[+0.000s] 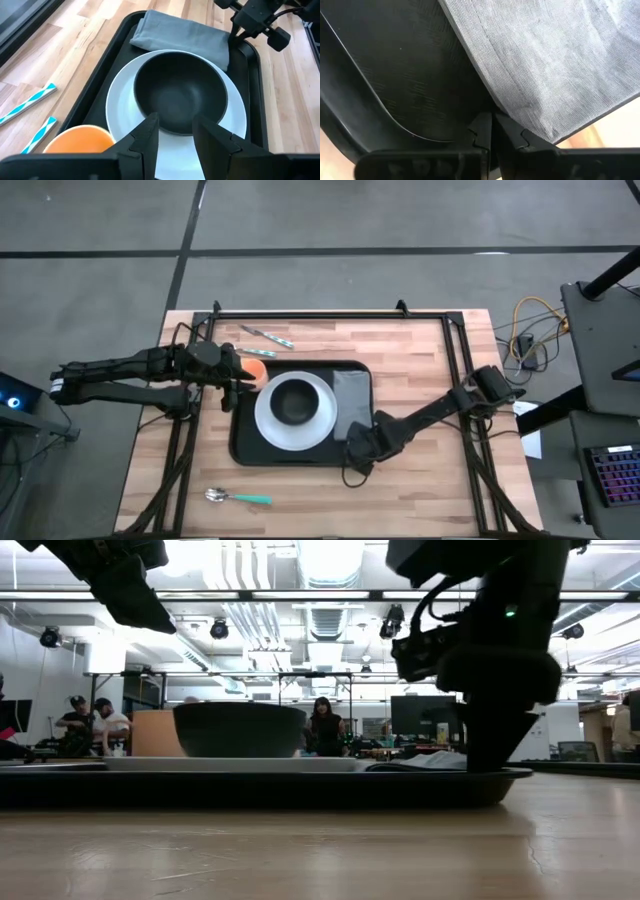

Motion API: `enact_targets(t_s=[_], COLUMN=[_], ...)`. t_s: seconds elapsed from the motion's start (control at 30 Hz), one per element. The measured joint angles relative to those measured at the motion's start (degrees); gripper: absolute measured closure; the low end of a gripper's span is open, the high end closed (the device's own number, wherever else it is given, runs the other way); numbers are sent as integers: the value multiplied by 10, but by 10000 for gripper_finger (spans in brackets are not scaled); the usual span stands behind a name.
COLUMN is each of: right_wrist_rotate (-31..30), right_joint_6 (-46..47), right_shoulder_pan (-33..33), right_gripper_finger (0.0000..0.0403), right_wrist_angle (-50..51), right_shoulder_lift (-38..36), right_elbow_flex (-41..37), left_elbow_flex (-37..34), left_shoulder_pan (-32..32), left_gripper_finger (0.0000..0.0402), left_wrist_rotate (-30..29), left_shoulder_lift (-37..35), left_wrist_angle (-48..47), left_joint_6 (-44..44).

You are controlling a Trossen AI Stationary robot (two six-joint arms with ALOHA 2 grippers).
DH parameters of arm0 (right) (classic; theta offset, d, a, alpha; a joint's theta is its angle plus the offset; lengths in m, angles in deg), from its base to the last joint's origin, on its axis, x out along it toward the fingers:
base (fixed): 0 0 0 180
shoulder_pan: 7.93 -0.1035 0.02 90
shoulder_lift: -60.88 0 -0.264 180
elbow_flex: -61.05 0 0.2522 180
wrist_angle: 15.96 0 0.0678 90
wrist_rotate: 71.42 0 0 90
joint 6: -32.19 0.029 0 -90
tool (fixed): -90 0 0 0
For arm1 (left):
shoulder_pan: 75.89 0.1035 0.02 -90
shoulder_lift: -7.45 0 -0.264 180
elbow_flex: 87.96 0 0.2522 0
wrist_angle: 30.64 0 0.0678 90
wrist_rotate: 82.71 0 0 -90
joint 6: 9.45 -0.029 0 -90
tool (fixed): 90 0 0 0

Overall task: Set up tray
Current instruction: Adjust the black serving tray

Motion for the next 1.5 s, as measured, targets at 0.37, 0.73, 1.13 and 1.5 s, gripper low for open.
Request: enact_targets(t_s=[0.37,0.73,1.13,1.5], right_wrist_rotate=[0,-1,0,-42], right_joint_6=[43,116,209,204], right_shoulder_pan=[-20,-31,-78,-90], right_gripper_finger=[395,395,395,395], right_wrist_angle=[45,3,-21,56], right_shoulder_lift=[-6,-67,-87,-86], right_elbow_flex=[-11,-93,-120,-76], left_elbow_flex=[0,0,0,0], left_shoulder_pan=[0,0,0,0], left_gripper_finger=[300,300,300,300], left_wrist_rotate=[1,5,5,5], left_shoulder_lift=[0,0,0,0], left_wrist_angle=[0,-1,0,1], left_joint_6=[6,10,10,11])
